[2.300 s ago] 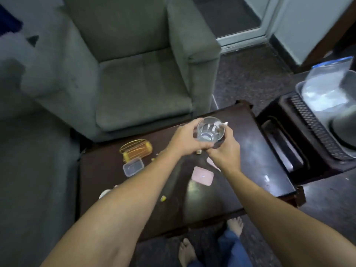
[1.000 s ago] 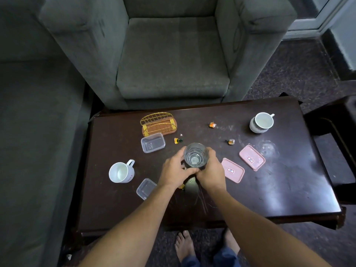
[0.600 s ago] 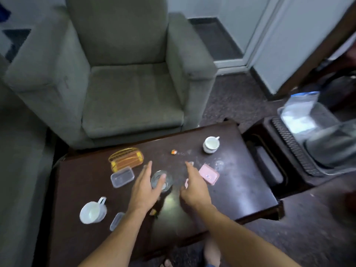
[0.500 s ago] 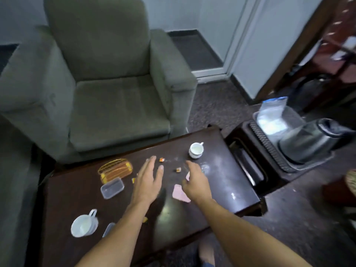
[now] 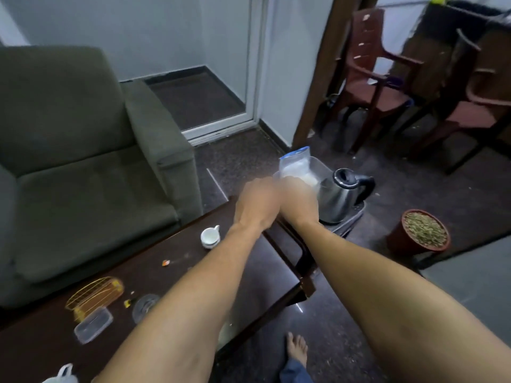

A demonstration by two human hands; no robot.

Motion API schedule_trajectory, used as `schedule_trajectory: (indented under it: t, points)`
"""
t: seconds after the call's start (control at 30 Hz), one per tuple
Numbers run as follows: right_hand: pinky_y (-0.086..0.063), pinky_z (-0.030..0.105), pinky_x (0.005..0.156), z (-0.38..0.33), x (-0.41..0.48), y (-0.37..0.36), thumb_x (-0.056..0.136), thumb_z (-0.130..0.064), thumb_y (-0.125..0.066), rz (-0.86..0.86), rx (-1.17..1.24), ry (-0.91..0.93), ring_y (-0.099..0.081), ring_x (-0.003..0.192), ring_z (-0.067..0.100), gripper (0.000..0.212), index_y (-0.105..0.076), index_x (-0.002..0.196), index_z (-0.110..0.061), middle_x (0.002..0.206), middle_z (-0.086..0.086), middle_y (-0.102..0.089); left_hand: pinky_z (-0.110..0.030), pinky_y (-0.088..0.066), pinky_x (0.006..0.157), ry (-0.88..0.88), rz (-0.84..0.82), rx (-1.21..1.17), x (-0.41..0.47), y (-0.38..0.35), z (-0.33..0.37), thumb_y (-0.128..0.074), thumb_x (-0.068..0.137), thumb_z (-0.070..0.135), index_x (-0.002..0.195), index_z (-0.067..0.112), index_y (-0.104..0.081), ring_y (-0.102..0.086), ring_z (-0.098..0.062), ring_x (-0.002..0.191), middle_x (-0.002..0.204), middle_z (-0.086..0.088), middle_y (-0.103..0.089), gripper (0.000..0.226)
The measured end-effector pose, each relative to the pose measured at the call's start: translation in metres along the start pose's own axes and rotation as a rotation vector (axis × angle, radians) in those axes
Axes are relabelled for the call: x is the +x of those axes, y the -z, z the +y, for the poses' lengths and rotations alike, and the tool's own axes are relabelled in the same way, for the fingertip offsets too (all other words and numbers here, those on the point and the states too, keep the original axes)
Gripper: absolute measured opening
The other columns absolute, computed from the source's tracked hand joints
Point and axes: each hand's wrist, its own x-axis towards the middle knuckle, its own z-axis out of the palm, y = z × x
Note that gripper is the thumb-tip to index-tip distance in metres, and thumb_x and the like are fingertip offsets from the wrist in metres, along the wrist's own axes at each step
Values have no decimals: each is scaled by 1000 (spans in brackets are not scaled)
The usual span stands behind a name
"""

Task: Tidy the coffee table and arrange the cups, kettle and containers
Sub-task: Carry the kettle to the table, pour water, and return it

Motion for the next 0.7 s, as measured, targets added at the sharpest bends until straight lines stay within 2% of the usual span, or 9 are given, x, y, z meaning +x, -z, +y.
schedule_trajectory:
  t: [0.13, 0.3, 0.4, 0.5, 0.6, 0.7]
  points:
    - [-50, 42, 69, 59, 38, 43, 96, -28, -46, 59, -17, -77, -61, 79, 28, 27, -61, 78, -14, 83, 2, -66, -42, -38, 107, -4, -51, -63, 42, -50, 47, -40, 106, 41, 133, 10, -60, -52, -34, 123, 131, -14, -63, 46]
    - [-53, 43, 71, 138, 78, 76, 98, -24, -46, 91, -71, -142, -63, 80, 31, 24, -64, 85, -13, 88, 4, -69, -42, -41, 98, 99, -74, -185, 77, -118, 86, -40, 106, 39, 124, 12, -62, -55, -33, 119, 126, -14, -64, 39]
    - [-54, 44, 71, 181, 96, 82, 97, -23, -47, 101, -83, -184, -62, 78, 29, 23, -65, 85, -14, 85, 2, -69, -43, -41, 100, 153, -98, -207, 87, -154, 95, -39, 106, 40, 126, 14, -61, -56, -33, 119, 127, -12, -64, 40]
    - [-50, 40, 66, 215, 112, 78, 97, -22, -47, 94, -103, -179, -61, 78, 30, 23, -64, 83, -14, 82, 2, -67, -42, -40, 105, 170, -134, -179, 92, -184, 98, -37, 106, 41, 133, 15, -57, -52, -29, 125, 134, -9, -60, 43]
    - [-45, 36, 69, 240, 127, 71, 98, -22, -48, 85, -97, -176, -63, 87, 29, 23, -69, 91, -16, 95, 3, -69, -41, -39, 110, 192, -149, -182, 96, -210, 95, -38, 107, 40, 138, 14, -55, -49, -27, 130, 139, -7, -57, 44]
    - [-44, 35, 81, 261, 141, 65, 99, -23, -51, 97, -71, -170, -60, 108, 28, 23, -70, 111, -16, 119, 4, -64, -41, -35, 115, 264, -118, -213, 101, -232, 90, -39, 107, 39, 146, 12, -47, -45, -27, 137, 147, -8, -50, 48]
